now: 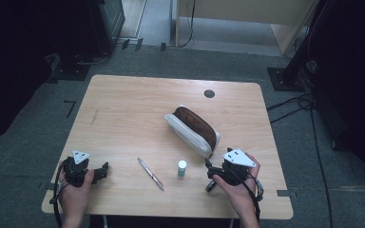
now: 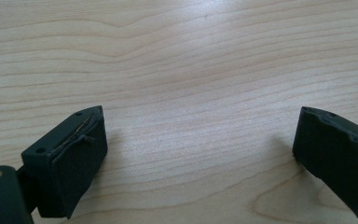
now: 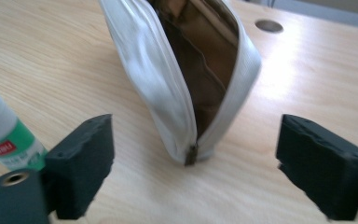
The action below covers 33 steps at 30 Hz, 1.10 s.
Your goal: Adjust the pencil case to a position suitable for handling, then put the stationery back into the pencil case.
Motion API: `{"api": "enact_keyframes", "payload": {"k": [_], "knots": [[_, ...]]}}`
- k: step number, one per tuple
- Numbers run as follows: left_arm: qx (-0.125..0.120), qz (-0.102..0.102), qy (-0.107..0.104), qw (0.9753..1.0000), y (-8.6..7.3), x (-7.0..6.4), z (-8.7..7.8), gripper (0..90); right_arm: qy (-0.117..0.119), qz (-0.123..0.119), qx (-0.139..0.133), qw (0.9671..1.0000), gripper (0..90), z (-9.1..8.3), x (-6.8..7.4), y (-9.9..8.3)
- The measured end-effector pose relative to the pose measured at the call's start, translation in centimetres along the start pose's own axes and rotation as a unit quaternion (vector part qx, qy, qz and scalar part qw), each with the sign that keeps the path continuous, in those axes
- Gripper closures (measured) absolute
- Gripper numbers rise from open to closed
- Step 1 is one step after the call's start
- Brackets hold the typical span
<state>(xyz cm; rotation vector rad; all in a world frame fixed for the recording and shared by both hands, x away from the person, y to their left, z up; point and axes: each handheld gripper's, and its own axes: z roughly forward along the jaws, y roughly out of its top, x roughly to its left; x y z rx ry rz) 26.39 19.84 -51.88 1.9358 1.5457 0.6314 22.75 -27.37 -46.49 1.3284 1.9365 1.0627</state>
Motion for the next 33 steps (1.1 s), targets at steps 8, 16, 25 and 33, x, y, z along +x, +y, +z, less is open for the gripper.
{"api": "enact_keyframes", "payload": {"k": [8, 16, 25, 33], "knots": [[0.000, 0.000, 0.000, 1.0000, 0.0, 0.0, 0.0, 3.2, -0.016, 0.050, 0.032, 0.9981, 0.0, -0.9, 0.0, -2.4], [0.000, 0.000, 0.000, 1.0000, 0.0, 0.0, 0.0, 3.2, -0.021, 0.075, 0.032, 0.9965, 0.0, -1.2, 0.4, -3.7], [0.000, 0.000, 0.000, 1.0000, 0.0, 0.0, 0.0, 3.2, -0.012, 0.099, 0.028, 0.9946, 0.0, -1.2, 1.5, -4.9], [0.000, 0.000, 0.000, 1.0000, 0.0, 0.0, 0.0, 3.2, -0.013, 0.108, 0.027, 0.9937, 0.0, -1.0, 2.5, -5.3]]}}
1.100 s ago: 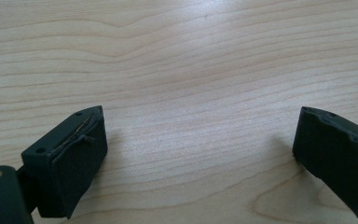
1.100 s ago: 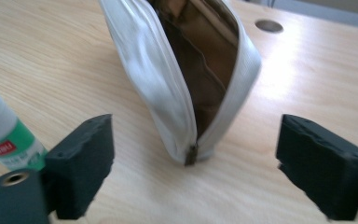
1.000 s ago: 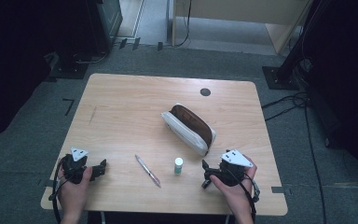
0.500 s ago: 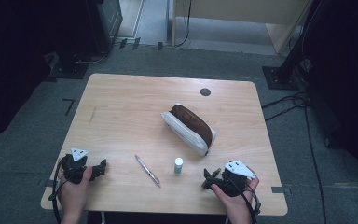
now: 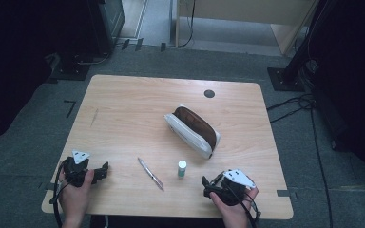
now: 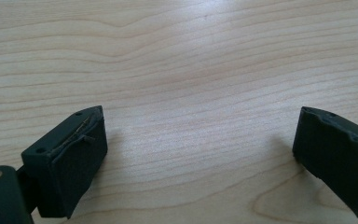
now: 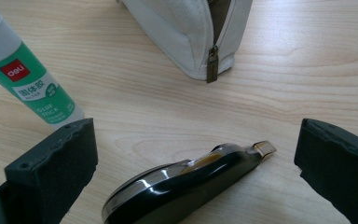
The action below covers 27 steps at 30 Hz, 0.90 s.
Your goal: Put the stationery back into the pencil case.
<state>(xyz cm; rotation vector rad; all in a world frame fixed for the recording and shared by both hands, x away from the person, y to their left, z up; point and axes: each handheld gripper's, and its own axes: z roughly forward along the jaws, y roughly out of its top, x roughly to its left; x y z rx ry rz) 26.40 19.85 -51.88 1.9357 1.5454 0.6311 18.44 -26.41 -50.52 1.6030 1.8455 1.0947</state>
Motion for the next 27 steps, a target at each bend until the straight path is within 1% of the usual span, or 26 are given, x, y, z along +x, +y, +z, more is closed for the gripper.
{"api": "enact_keyframes", "payload": {"k": [3, 5, 8, 9, 10, 14, 15, 17, 18, 21, 23, 27], "knots": [[0.000, 0.000, 0.000, 1.0000, 0.0, 0.0, 0.0, 3.2, -0.004, 0.000, 0.000, 1.0000, 0.0, 0.0, 0.3, -0.3], [0.000, 0.000, 0.000, 1.0000, 0.0, 0.0, 0.0, 3.2, -0.004, 0.009, 0.002, 0.9999, 0.0, 0.0, 0.5, -0.5], [0.000, 0.000, 0.000, 1.0000, 0.0, 0.0, 0.0, 3.2, -0.007, 0.013, 0.009, 0.9999, 0.0, 0.2, 0.9, -0.9], [0.000, 0.000, 0.000, 1.0000, 0.0, 0.0, 0.0, 3.2, -0.008, 0.011, 0.011, 0.9999, 0.0, 0.3, 1.0, -1.0], [0.000, 0.000, 0.000, 1.0000, 0.0, 0.0, 0.0, 3.2, -0.013, 0.010, 0.019, 0.9997, 0.0, 0.4, 1.2, -1.2], [0.000, 0.000, 0.000, 1.0000, 0.0, 0.0, 0.0, 3.2, -0.021, 0.012, 0.025, 0.9994, 0.0, 0.6, 1.2, -1.4], [0.000, 0.000, 0.000, 1.0000, 0.0, 0.0, 0.0, 3.2, -0.029, 0.009, 0.027, 0.9992, 0.9, 0.7, 1.2, -1.6], [0.000, 0.000, 0.000, 1.0000, 0.0, 0.0, 0.0, 3.2, -0.030, 0.008, 0.028, 0.9991, 1.0, 0.7, 1.2, -1.7], [0.000, 0.000, 0.000, 1.0000, 0.0, 0.0, 0.0, 3.2, -0.032, 0.007, 0.032, 0.9990, 3.1, 0.6, 1.3, -1.9], [0.000, 0.000, 0.000, 1.0000, 0.0, 0.0, 0.0, 3.2, -0.033, 0.002, 0.031, 0.9990, 5.0, 0.6, 1.3, -2.0], [0.000, 0.000, 0.000, 1.0000, 0.0, 0.0, 0.0, 3.2, -0.029, -0.004, 0.029, 0.9991, 11.6, 0.6, 1.2, -2.0], [0.000, 0.000, 0.000, 1.0000, 0.0, 0.0, 0.0, 3.2, -0.024, -0.006, 0.032, 0.9992, 14.0, 0.5, 1.2, -2.1]]}}
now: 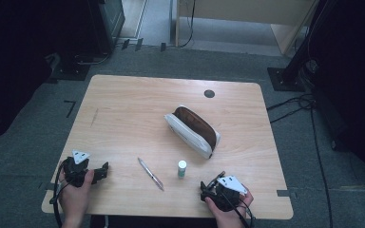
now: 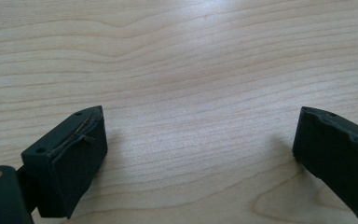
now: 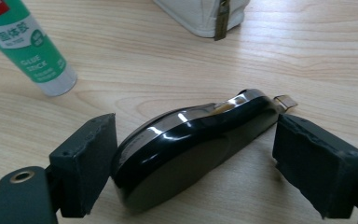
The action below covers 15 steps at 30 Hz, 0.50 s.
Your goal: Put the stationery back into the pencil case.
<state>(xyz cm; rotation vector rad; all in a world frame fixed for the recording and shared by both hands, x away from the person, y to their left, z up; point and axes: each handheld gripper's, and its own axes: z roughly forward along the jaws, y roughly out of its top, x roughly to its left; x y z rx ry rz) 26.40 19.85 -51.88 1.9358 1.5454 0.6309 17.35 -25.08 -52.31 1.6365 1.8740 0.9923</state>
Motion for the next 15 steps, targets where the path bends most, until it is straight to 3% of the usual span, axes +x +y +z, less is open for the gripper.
{"api": "enact_keyframes", "payload": {"k": [15], "knots": [[0.000, 0.000, 0.000, 1.0000, 0.00, 0.00, 0.00, 3.2, -0.009, 0.001, -0.006, 0.9999, 30.5, -0.46, -0.72, -0.20]]}}
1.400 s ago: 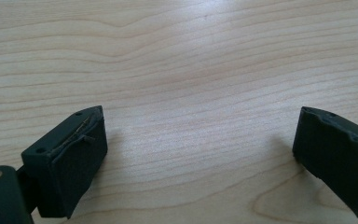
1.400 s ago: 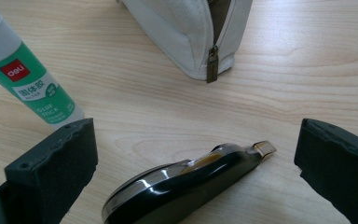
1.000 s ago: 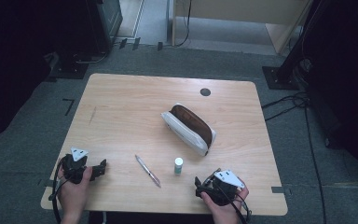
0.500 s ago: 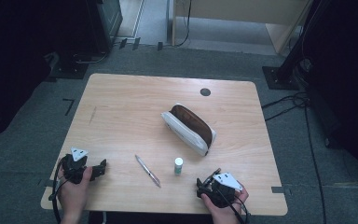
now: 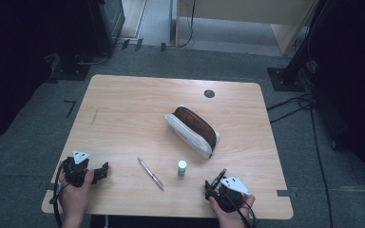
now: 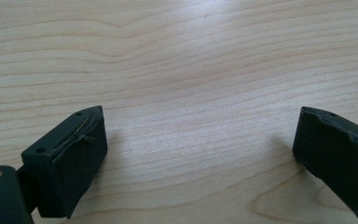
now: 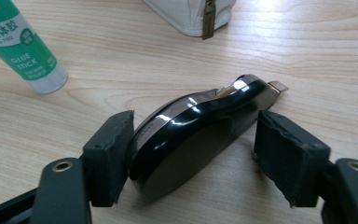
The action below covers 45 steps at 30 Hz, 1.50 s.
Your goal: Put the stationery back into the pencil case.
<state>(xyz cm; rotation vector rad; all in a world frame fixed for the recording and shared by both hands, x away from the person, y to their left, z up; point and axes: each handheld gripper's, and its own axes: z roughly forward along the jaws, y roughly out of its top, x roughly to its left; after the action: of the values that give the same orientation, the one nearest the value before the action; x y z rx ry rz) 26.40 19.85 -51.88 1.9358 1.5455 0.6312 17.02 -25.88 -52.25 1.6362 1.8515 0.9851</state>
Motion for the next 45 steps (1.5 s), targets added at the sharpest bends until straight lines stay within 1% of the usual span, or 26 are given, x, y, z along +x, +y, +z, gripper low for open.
{"api": "enact_keyframes", "payload": {"k": [3, 5, 13, 15, 16, 18, 21, 23, 26, 28, 33, 35, 45], "knots": [[0.000, 0.000, 0.000, 1.0000, 0.0, 0.0, 0.0, 3.2, -0.006, 0.000, 0.000, 1.0000, 33.2, -0.1, -0.2, 0.0], [0.000, 0.000, 0.000, 1.0000, 0.0, 0.0, 0.0, 3.2, -0.007, -0.001, -0.003, 1.0000, 36.6, -0.2, -0.4, -0.1], [0.000, 0.000, 0.000, 1.0000, 0.0, 0.0, 0.0, 3.2, -0.014, 0.008, -0.008, 0.9998, 41.3, -0.4, -1.1, -0.1], [0.000, 0.000, 0.000, 1.0000, 0.0, 0.0, 0.0, 3.2, -0.018, 0.008, -0.011, 0.9997, 44.1, -0.5, -1.3, -0.2], [0.000, 0.000, 0.000, 1.0000, 0.0, 0.0, 0.0, 3.2, -0.013, 0.009, -0.015, 0.9998, 48.1, -0.7, -1.5, -0.2], [0.000, 0.000, 0.000, 1.0000, 0.0, 0.0, 0.0, 3.2, -0.013, 0.008, -0.016, 0.9998, 48.9, -0.8, -1.5, -0.2], [0.000, 0.000, 0.000, 1.0000, 0.0, 0.0, 0.0, 3.2, -0.013, 0.009, -0.019, 0.9997, 53.5, -1.0, -1.8, -0.2], [0.000, 0.000, 0.000, 1.0000, 0.0, 0.0, 0.0, 3.2, -0.008, 0.010, -0.023, 0.9997, 57.3, -1.2, -2.0, -0.3], [0.000, 0.000, 0.000, 1.0000, 0.0, 0.0, 0.0, 3.2, -0.005, 0.007, -0.024, 0.9997, 59.9, -1.4, -2.2, -0.3], [0.000, 0.000, 0.000, 1.0000, 0.0, 0.0, 0.0, 3.2, -0.002, 0.009, -0.027, 0.9996, 64.0, -1.6, -2.3, -0.4], [0.000, 0.000, 0.000, 1.0000, 0.0, 0.0, 0.0, 3.2, 0.015, 0.007, -0.032, 0.9993, 72.0, -1.9, -2.7, -0.4], [0.000, 0.000, 0.000, 1.0000, 0.0, 0.0, 0.0, 3.2, 0.021, 0.003, -0.032, 0.9993, 72.7, -1.9, -2.8, -0.4], [0.000, 0.000, 0.000, 1.0000, 0.0, 0.0, 0.0, 3.2, 0.032, 0.000, -0.032, 0.9989, 73.7, -2.2, -3.3, -0.3]]}}
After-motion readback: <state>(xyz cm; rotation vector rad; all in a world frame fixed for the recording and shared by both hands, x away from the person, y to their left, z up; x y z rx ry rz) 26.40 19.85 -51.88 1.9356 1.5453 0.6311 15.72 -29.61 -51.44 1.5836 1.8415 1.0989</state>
